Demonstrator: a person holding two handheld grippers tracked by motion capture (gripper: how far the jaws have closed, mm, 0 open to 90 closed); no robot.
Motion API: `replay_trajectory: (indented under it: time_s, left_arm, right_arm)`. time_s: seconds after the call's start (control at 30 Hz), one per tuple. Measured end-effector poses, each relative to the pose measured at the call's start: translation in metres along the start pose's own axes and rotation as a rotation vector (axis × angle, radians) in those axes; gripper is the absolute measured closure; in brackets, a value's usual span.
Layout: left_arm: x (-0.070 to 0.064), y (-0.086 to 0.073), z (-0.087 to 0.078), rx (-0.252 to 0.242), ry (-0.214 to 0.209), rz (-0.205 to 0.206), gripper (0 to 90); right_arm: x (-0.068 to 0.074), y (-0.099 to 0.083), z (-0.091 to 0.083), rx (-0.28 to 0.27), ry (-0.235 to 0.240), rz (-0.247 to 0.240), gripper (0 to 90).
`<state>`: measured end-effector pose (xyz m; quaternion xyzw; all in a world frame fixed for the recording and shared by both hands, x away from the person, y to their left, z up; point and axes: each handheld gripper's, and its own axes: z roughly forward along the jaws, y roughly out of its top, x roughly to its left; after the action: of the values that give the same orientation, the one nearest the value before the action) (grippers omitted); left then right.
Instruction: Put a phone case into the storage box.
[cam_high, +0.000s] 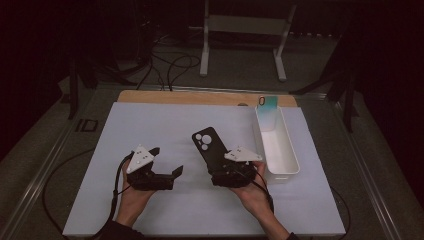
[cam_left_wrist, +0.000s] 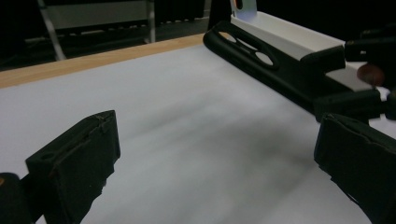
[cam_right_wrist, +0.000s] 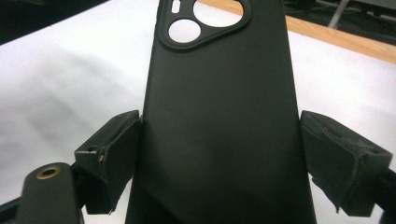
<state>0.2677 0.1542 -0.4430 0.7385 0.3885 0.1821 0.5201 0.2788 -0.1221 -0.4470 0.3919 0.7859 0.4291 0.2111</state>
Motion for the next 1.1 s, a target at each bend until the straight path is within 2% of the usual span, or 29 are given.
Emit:
replay_trajectory:
  time_s: [0.03,0.07,0.13,0.3,0.6,0.67,0.9,1.1]
  left_arm:
    - [0.0,0.0,0.0,0.0,0.0,0.0,1.7]
    - [0.001,0.002,0.006,-0.004,-0.023,-0.029,2.5]
    - [0.001,0.004,0.008,0.001,-0.03,-0.034,2.9]
    - [-0.001,0.007,0.012,0.004,-0.043,-0.034,4.2]
    - [-0.012,0.014,0.028,0.034,-0.063,-0.034,9.6]
    - [-0.014,0.015,0.031,0.04,-0.06,-0.045,13.2]
    - [-0.02,0.017,0.038,0.038,-0.114,-0.074,20.8]
    - [-0.022,0.018,0.041,0.037,-0.177,-0.107,38.4]
  right_arm:
    - [0.001,0.0,0.0,-0.004,0.002,-0.006,15.6]
    - [0.004,0.001,0.0,-0.016,0.005,-0.02,15.5]
    - [0.005,0.001,0.001,-0.018,0.005,-0.017,15.5]
    - [0.008,0.002,0.002,-0.026,0.019,-0.02,15.5]
    - [0.017,0.005,0.003,-0.063,0.042,-0.025,15.4]
    - [0.019,0.006,0.003,-0.069,0.044,-0.033,15.4]
    - [0.026,0.005,0.003,-0.083,0.063,-0.051,15.4]
    - [0.031,0.006,0.004,-0.113,0.056,-0.065,15.4]
